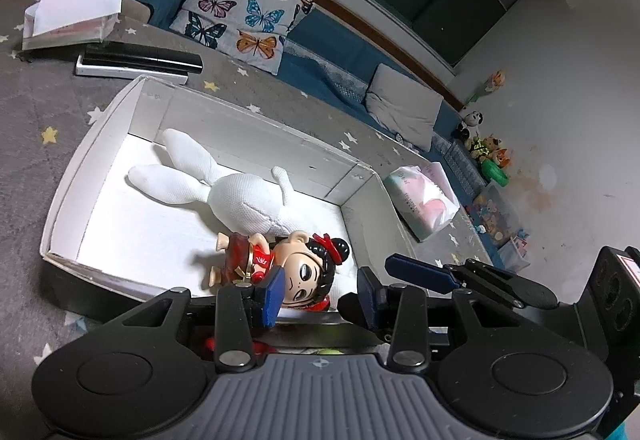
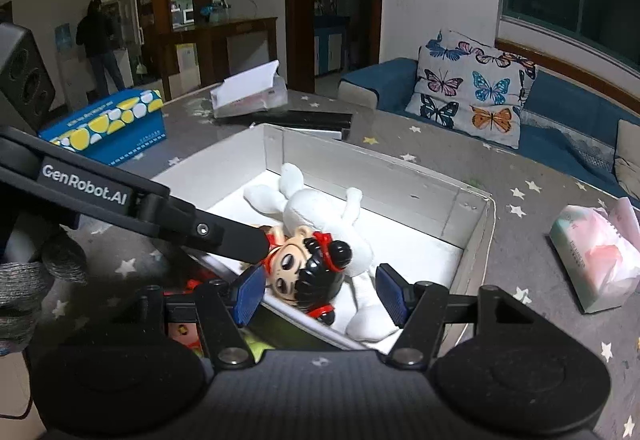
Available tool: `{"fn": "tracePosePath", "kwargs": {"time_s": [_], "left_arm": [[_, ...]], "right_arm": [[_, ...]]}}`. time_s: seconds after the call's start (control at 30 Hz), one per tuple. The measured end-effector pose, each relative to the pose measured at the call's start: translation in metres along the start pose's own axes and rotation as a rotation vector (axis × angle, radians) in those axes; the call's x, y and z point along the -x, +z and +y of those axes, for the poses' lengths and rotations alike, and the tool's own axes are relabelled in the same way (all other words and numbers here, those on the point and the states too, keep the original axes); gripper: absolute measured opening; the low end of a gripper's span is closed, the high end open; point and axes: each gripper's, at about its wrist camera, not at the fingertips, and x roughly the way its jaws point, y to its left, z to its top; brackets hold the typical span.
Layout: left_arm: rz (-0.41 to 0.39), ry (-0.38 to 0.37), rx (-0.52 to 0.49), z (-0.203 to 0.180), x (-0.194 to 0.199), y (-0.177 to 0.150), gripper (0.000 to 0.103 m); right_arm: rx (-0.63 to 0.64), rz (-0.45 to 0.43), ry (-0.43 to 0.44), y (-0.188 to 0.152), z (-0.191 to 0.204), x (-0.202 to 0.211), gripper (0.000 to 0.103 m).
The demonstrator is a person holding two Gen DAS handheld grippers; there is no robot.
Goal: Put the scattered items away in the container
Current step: 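Open both tools to release the figures in the box and withdraw, then move both tools down toward the tan peanut figure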
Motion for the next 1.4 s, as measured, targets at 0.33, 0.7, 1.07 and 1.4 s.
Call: {"fn": "tracePosePath", "kwargs": {"time_s": [0.33, 0.7, 1.07, 1.4], "left_arm": [[-0.018, 0.002, -0.030, -0.005, 0.016, -0.014, 0.042], [-0.039, 0.008, -0.064, -0.010, 0.033, -0.032, 0.042], [-0.042, 0.010, -0.097, -0.016, 0.043, -0.050, 0.042], [-0.030, 0.020, -0.097, -0.013, 0.048, -0.068, 0.042]], "right_arm": [[0.021, -0.040, 0.016, -0.009, 0.016, 0.019, 0.063], [0.028, -0.075, 0.015, -0.031, 0.025, 0.045, 0.064], [0.031, -0.085, 0.023, -0.059, 0.037, 0.063, 0.073], [0.030, -0.076, 0.043, -0.078, 0.048, 0.067, 0.075]]}}
